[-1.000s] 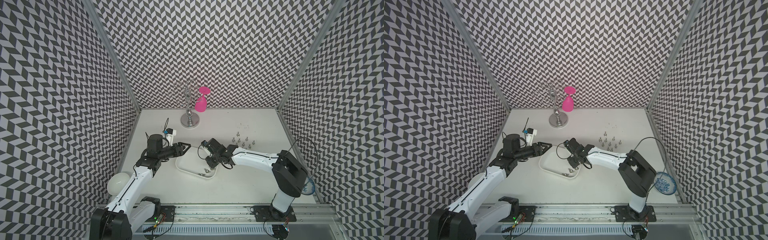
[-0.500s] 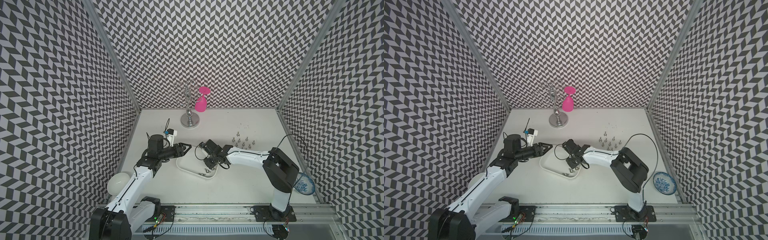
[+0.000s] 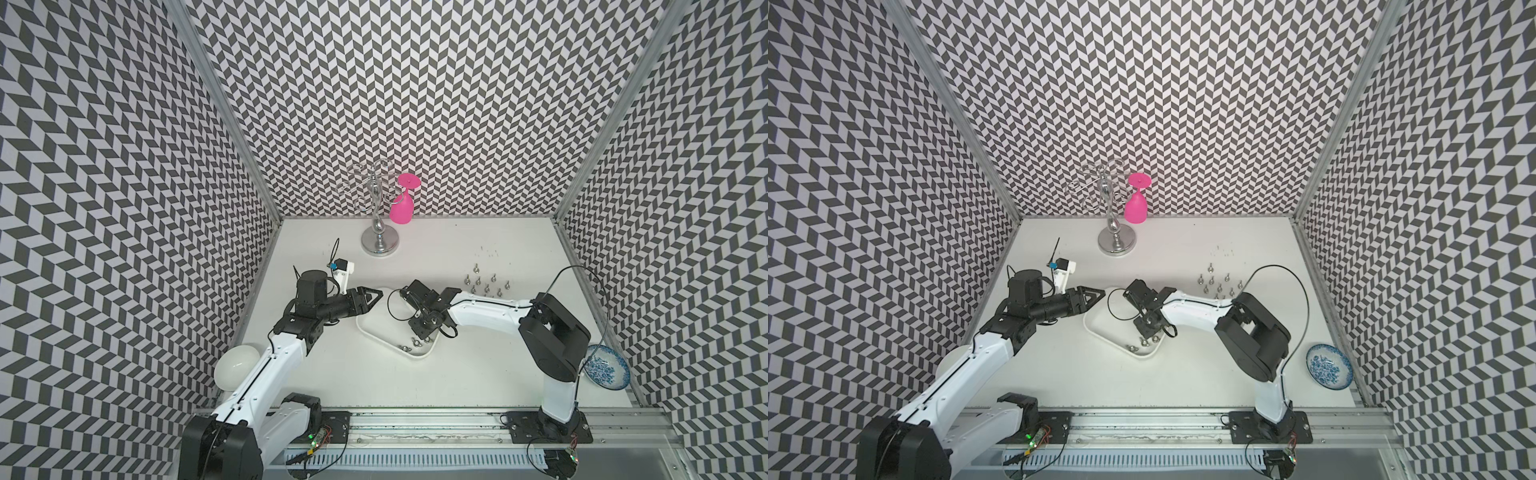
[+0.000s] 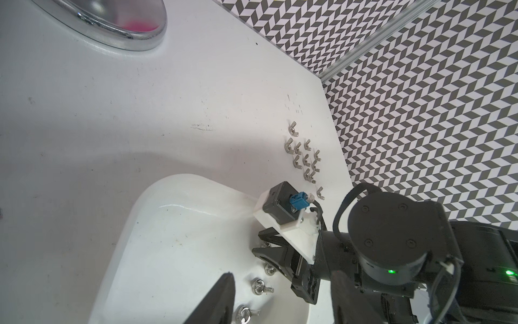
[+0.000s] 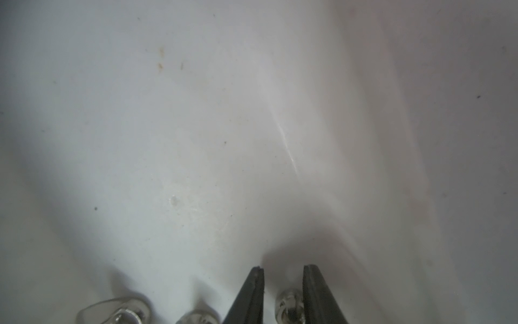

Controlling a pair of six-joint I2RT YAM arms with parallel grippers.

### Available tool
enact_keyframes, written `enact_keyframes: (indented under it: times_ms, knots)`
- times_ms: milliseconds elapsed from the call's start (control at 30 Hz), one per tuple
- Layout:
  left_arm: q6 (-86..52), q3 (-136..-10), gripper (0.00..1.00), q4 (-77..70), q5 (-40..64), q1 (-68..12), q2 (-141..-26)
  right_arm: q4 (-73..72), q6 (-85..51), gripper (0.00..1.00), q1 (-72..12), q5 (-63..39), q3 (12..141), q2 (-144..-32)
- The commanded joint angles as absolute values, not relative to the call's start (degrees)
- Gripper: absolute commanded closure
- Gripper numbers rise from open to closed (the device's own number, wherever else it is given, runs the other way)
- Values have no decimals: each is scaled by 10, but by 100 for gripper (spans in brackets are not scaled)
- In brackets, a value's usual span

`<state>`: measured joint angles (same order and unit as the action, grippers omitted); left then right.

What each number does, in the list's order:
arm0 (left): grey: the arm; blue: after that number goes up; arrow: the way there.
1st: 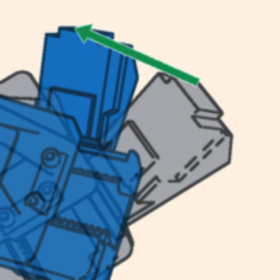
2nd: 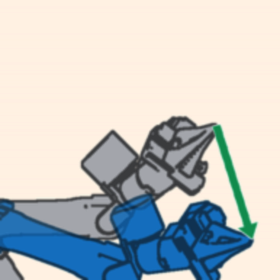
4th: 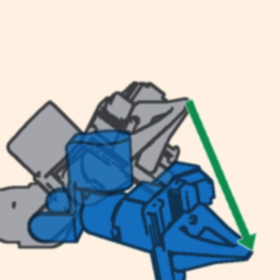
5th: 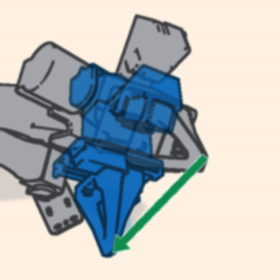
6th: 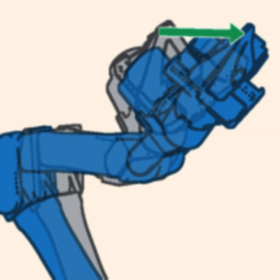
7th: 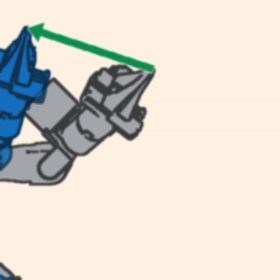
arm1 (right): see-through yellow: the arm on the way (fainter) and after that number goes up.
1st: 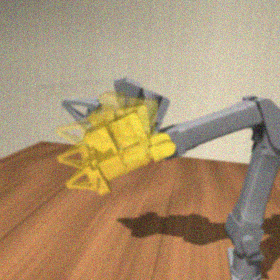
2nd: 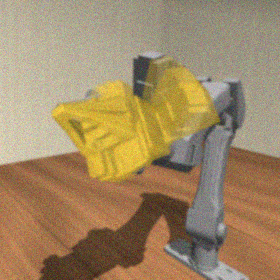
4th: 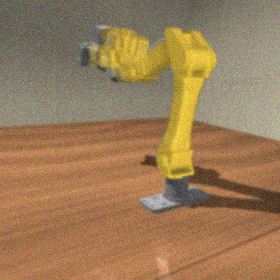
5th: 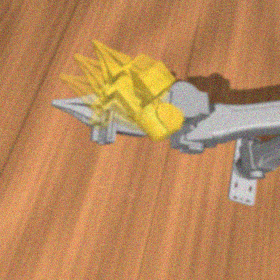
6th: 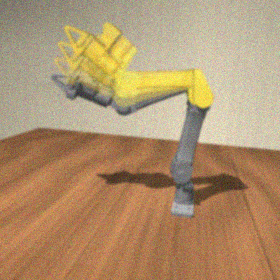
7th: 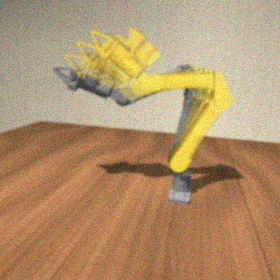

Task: Take out the wing nut from the storage box
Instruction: Pick up the wing nut from the storage box.

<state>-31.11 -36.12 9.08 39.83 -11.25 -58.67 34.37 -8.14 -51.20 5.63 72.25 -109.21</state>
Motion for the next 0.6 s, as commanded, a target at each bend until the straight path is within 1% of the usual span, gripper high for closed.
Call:
enact_keyframes:
  times_ms: [0,167,567]
  knots:
    - [-305,-358,42,91,395,-115,-587,368,-87,71,-514,68,755,-1095]
    - [-301,-358,42,94,393,-115,-587,387,-88,73,-514,70,773,-1106]
    - [-295,-356,42,96,391,-115,-593,398,-94,71,-513,81,769,-1127]
